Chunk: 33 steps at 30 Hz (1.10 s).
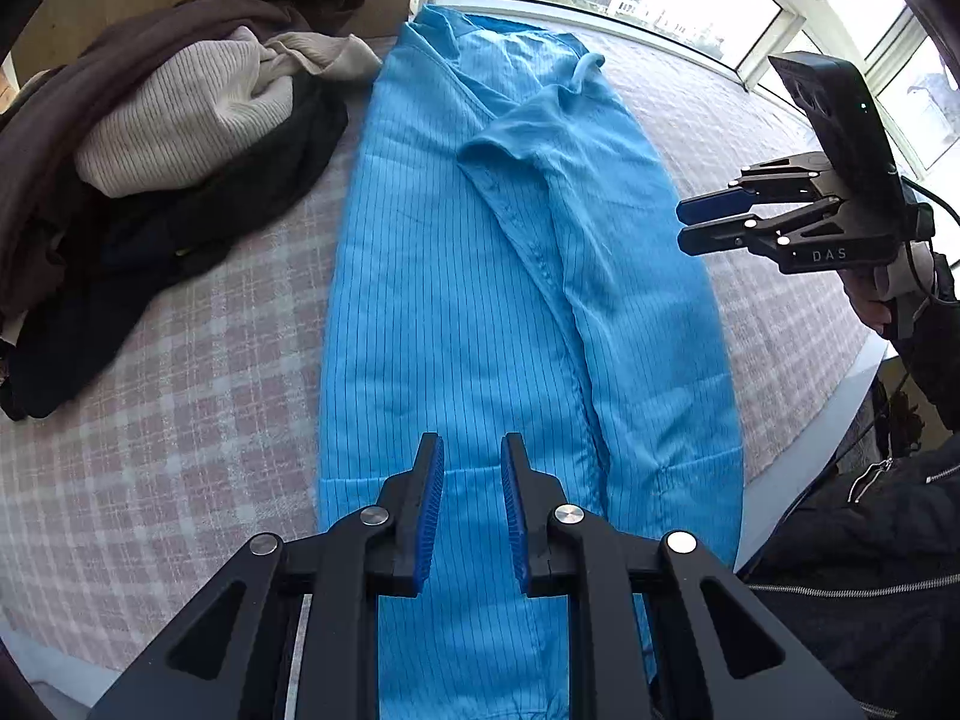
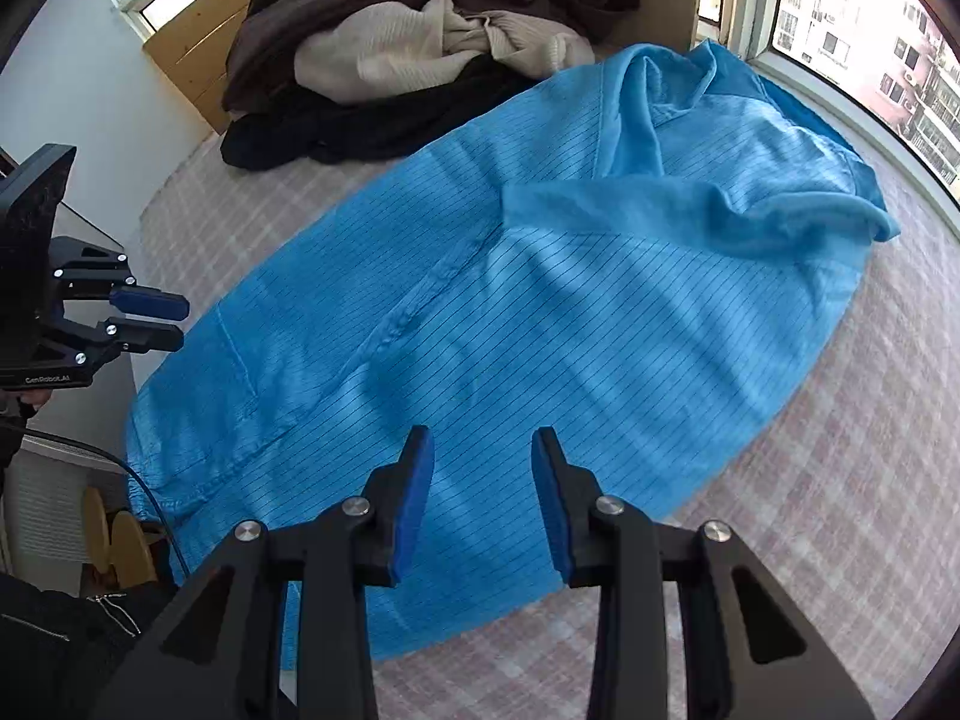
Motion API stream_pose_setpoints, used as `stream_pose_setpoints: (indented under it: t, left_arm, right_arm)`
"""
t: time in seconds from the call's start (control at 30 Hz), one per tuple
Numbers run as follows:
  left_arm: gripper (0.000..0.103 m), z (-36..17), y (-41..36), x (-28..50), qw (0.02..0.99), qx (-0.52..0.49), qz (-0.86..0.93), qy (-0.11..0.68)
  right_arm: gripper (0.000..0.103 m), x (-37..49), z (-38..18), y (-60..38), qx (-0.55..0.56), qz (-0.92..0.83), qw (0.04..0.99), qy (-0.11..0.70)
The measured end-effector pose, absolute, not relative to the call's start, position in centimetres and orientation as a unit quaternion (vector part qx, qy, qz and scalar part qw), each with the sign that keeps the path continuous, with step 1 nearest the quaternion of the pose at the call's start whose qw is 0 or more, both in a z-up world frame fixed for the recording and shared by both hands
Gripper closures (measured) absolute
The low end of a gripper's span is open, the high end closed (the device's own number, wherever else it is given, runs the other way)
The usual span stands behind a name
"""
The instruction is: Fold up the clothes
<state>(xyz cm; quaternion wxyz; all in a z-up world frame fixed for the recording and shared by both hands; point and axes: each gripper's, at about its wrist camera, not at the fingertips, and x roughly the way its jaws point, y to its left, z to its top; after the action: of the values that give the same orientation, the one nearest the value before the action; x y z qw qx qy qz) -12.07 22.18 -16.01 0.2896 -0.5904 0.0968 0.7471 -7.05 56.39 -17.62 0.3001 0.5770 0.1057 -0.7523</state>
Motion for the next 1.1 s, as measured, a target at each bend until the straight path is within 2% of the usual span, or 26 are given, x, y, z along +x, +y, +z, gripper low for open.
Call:
stream_pose_setpoints:
  t: [0.23,0.33,0.5,0.67,0.73,0.87,0.97,1.1]
  left_arm:
    - [0.085,-19.3,19.0,-5.9,0.413,-0.599,0.666,0.164]
    - [0.085,-20.1,18.1,-3.3,0.476,-0.579,0.635,0.189]
    - [0.085,-22.7,18.6,-1.0,0.525,-0.558,0.603,0.224]
    - [0.088,-20.9,18.3,0.5,0.548,-0.530,0.612,0.210]
    - [0.088,-19.9,17.5,0.9,0.553,-0.518,0.623,0.194]
    - [0.088,-19.7,16.5,0.7,0.550,-0.523,0.632,0.155]
    - [0.088,-18.5,15.7,1.6,0.525,-0.493,0.669,0.182]
    - [0.088,-17.2,13.5,2.3,0.521,-0.484,0.673,0.203]
  right_arm:
    - [0.069,3.5,-21.7,49.2,0.597,-0.759,0.251,0.071]
    - [0.069,4.5,-23.2,46.5,0.595,-0.780,0.178,0.073]
    - [0.069,4.2,-23.4,43.8,0.587,-0.801,0.085,0.080]
    - [0.069,9.8,-17.7,47.7,0.497,-0.861,0.051,-0.098]
    - [0.069,13.7,-16.2,49.0,0.452,-0.881,0.027,-0.135]
    - [0.069,19.4,-15.3,50.1,0.440,-0.888,-0.024,-0.135]
    - [0.069,21.3,-16.7,49.9,0.461,-0.878,-0.043,-0.121]
    - [0.069,22.4,-19.0,48.7,0.489,-0.855,0.016,-0.170]
